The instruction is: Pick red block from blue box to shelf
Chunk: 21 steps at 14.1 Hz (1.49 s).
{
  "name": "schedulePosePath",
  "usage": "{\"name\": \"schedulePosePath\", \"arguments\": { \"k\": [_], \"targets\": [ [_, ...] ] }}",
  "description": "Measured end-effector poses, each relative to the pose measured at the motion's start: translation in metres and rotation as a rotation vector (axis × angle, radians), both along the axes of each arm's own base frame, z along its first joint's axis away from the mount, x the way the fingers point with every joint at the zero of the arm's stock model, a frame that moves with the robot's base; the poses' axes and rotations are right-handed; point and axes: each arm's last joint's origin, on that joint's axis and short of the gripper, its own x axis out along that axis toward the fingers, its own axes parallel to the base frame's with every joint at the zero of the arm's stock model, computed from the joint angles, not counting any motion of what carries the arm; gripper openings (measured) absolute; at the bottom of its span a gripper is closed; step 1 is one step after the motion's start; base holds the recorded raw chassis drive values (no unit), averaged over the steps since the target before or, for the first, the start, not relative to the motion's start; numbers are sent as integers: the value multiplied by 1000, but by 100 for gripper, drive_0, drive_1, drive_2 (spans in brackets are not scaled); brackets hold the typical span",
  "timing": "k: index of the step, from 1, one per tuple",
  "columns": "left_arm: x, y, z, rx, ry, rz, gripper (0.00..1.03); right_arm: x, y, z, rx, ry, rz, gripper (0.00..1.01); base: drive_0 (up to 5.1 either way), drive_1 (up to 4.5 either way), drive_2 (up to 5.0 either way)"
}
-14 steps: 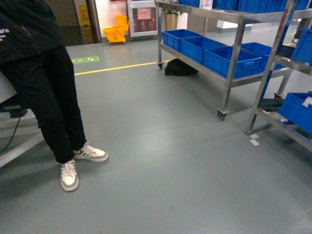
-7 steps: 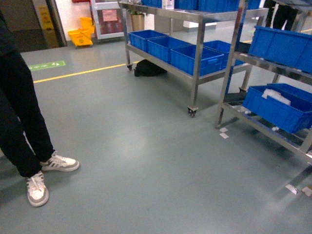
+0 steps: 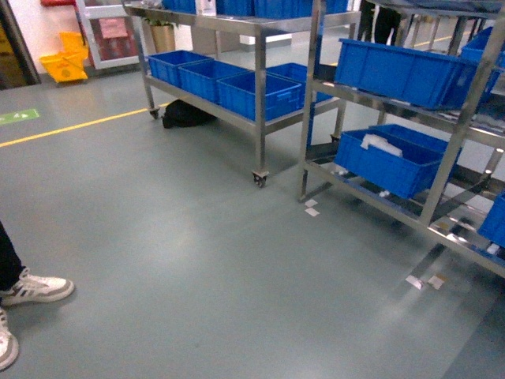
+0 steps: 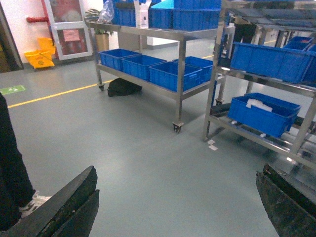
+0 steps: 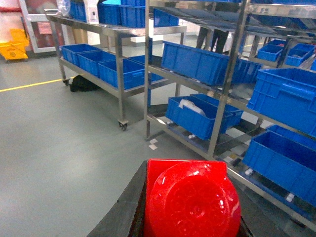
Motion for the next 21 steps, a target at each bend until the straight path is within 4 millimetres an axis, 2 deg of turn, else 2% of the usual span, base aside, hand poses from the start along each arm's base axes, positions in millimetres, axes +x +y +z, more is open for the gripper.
{"name": "schedulePosePath", "arguments": {
  "k": [13,15,21],
  "targets": [
    [0,0,0,0,0,1,98,0,0,0,0,0,0,27,-148,81,-377],
    [0,0,0,0,0,-2,98,0,0,0,0,0,-1,27,-83,-83,-83],
    [0,0,0,0,0,-1,98,0,0,0,0,0,0,27,3,358,-351]
  ]
}}
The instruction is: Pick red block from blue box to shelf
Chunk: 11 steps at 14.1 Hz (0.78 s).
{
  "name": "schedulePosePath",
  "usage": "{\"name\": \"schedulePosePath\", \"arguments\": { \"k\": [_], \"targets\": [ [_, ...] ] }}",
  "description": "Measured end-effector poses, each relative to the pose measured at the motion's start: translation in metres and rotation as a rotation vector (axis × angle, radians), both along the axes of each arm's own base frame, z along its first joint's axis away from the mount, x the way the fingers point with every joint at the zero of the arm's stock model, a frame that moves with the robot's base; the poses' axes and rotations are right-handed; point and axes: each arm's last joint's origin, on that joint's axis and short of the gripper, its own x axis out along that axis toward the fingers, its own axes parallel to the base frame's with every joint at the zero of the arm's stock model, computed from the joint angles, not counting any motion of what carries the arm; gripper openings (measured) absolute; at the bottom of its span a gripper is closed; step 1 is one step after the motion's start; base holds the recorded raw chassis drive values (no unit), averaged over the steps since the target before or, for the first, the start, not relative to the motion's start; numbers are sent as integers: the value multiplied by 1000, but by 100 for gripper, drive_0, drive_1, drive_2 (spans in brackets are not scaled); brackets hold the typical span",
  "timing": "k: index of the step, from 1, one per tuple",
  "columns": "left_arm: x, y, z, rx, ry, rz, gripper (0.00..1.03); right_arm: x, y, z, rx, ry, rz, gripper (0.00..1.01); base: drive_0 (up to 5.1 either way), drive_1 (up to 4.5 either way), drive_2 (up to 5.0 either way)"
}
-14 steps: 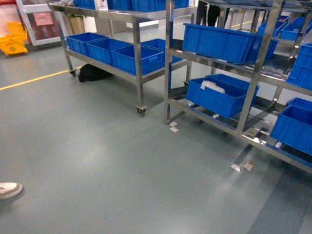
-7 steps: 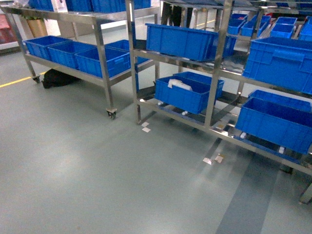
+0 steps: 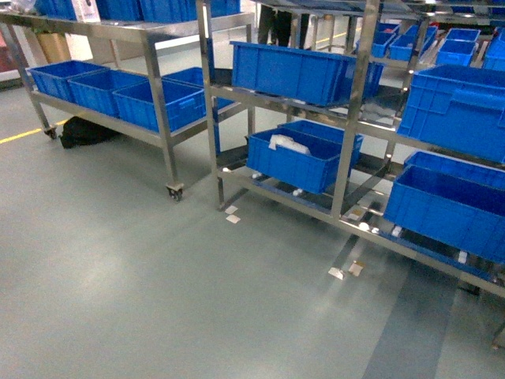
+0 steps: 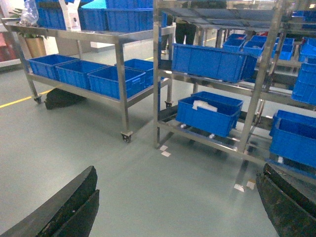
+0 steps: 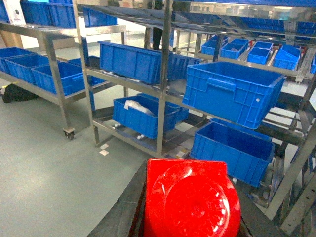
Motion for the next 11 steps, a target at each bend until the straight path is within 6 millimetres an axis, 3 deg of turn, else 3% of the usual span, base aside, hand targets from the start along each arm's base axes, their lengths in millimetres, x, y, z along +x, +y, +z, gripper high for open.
{"name": "schedulePosePath", "arguments": {
  "k": [11],
  "targets": [
    [0,0,0,0,0,0,98,0,0,0,0,-1,0,27,4,371,-362]
  ]
}}
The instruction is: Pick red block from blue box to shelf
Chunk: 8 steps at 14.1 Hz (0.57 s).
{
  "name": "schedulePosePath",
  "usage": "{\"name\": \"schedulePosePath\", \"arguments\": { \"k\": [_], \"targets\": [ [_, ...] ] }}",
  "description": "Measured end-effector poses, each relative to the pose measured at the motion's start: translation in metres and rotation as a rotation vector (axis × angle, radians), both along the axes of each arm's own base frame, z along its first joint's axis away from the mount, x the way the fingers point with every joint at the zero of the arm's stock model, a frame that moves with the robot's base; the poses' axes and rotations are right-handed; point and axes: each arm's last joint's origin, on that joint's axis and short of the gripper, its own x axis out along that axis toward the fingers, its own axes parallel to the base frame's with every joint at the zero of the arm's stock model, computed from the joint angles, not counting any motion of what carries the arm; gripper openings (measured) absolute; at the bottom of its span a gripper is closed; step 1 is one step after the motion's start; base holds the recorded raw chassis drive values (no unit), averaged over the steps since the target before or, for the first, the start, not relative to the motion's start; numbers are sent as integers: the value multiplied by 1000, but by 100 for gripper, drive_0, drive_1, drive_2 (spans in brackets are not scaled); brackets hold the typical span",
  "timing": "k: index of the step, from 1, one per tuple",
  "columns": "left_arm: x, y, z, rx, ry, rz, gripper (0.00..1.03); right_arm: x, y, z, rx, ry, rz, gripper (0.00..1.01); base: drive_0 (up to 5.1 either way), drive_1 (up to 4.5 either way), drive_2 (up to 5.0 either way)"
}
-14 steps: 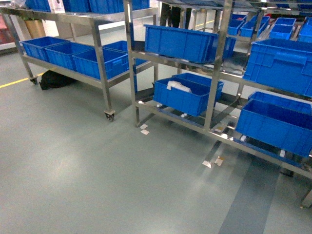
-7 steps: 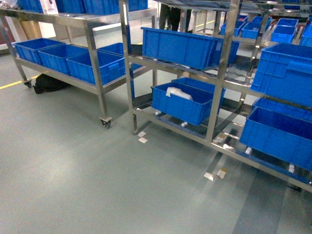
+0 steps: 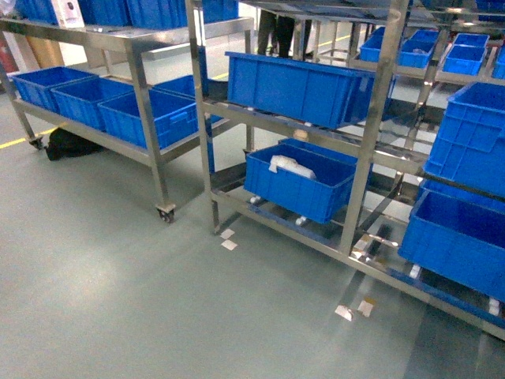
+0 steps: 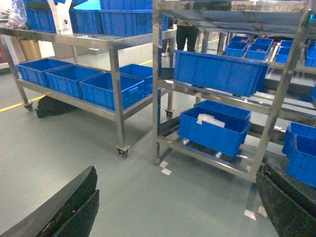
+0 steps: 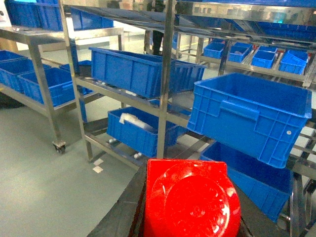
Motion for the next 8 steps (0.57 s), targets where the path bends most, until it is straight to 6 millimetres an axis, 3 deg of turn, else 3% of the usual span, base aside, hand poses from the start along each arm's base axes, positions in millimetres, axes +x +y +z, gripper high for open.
{"name": "schedulePosePath", "arguments": {
  "k": [7,8],
  "targets": [
    [0,0,-1,0,5,5,98,0,0,0,0,3,0,27,1,414,-411],
    [0,0,0,0,-4,2,98,0,0,-1,0,8,0,27,-192,-192,-192]
  ]
}}
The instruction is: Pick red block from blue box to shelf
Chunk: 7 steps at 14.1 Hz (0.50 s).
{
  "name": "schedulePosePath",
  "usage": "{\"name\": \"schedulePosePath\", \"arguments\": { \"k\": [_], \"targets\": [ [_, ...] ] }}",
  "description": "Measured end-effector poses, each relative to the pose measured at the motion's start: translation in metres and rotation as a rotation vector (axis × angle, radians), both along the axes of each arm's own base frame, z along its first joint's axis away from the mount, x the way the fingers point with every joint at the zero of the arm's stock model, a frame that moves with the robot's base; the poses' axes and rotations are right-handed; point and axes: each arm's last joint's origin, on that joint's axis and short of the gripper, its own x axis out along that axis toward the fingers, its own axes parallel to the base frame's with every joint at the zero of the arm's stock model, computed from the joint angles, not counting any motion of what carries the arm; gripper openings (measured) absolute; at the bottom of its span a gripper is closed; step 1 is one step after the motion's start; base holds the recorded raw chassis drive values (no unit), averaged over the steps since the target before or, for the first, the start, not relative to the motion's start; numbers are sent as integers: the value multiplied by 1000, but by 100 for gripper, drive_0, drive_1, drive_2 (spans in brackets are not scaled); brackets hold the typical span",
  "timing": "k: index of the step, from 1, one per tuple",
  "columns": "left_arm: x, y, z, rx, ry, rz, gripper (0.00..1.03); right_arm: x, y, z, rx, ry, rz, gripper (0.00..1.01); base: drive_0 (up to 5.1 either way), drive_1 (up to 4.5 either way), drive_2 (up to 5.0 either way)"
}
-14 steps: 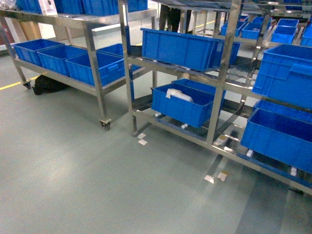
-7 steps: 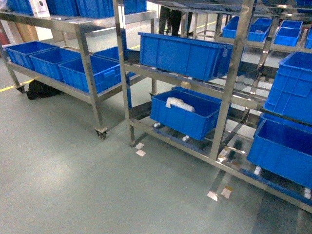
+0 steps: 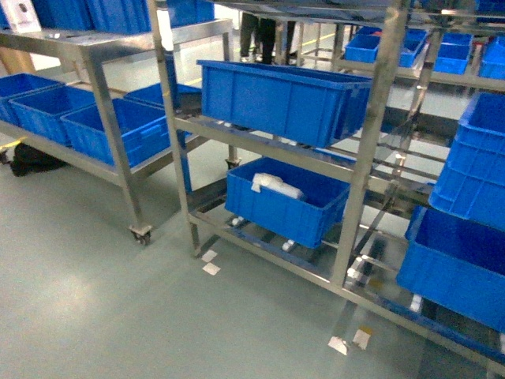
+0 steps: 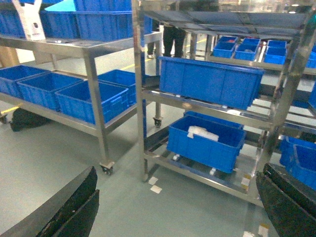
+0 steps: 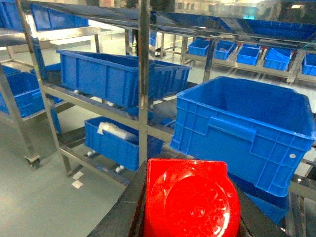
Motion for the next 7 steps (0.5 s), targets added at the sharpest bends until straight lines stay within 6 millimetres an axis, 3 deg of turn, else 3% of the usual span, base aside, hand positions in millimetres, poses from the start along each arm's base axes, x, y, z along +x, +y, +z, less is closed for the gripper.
{"name": "schedulePosePath", "arguments": {
  "k": [7],
  "targets": [
    [0,0,-1,0,5,-1,98,0,0,1,0,-6,0,27,-162,-162,-162]
  ]
}}
